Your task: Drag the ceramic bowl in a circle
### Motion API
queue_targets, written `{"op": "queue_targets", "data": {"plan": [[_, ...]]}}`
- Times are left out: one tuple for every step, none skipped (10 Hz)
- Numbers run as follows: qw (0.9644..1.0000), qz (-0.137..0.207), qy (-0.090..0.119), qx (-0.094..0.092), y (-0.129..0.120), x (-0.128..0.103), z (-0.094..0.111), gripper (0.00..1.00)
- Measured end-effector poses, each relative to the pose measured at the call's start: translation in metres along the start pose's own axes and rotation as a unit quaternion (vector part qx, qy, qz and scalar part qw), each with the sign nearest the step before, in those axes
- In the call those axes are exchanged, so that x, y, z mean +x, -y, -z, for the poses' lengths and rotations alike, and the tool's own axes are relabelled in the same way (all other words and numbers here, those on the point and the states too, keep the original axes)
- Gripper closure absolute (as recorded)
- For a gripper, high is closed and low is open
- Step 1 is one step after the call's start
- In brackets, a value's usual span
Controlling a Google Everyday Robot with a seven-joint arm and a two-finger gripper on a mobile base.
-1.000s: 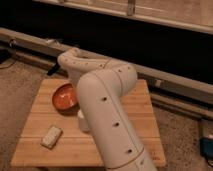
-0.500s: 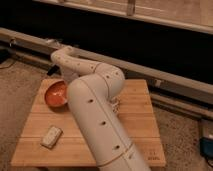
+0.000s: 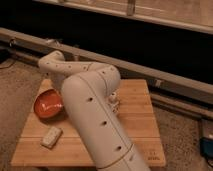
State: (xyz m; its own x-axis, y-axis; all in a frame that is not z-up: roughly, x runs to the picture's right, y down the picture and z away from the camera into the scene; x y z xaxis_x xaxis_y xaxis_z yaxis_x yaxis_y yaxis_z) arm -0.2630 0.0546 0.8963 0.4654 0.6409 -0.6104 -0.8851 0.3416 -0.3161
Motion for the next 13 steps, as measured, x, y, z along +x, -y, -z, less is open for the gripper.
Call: {"op": "queue_targets", "data": {"plan": [[0.9999,0.012,-0.009,0.0,-0.005,0.006,-0.002,1.0],[0.9994,0.022,-0.025,0.001,-0.009,0.015,-0.005,1.0],[0.9989,0.027,-0.039,0.004,-0.008,0.025,-0.008,1.0],[0.9982,0.031,-0.05,0.006,-0.006,0.034,-0.009,1.0],[0.9973,0.034,-0.064,0.011,-0.001,0.046,-0.01,1.0],[0.9962,0.033,-0.079,0.016,0.009,0.061,-0.009,1.0],[0.9954,0.027,-0.089,0.022,0.019,0.073,-0.009,1.0],[0.9948,0.014,-0.097,0.028,0.034,0.085,-0.006,1.0],[0.9943,0.004,-0.101,0.033,0.045,0.092,-0.005,1.0],[0.9933,-0.014,-0.107,0.041,0.06,0.1,-0.004,1.0],[0.9917,-0.033,-0.113,0.051,0.076,0.107,-0.005,1.0],[0.9895,-0.058,-0.117,0.062,0.096,0.112,-0.005,1.0],[0.9873,-0.081,-0.118,0.069,0.113,0.112,-0.005,1.0]]}}
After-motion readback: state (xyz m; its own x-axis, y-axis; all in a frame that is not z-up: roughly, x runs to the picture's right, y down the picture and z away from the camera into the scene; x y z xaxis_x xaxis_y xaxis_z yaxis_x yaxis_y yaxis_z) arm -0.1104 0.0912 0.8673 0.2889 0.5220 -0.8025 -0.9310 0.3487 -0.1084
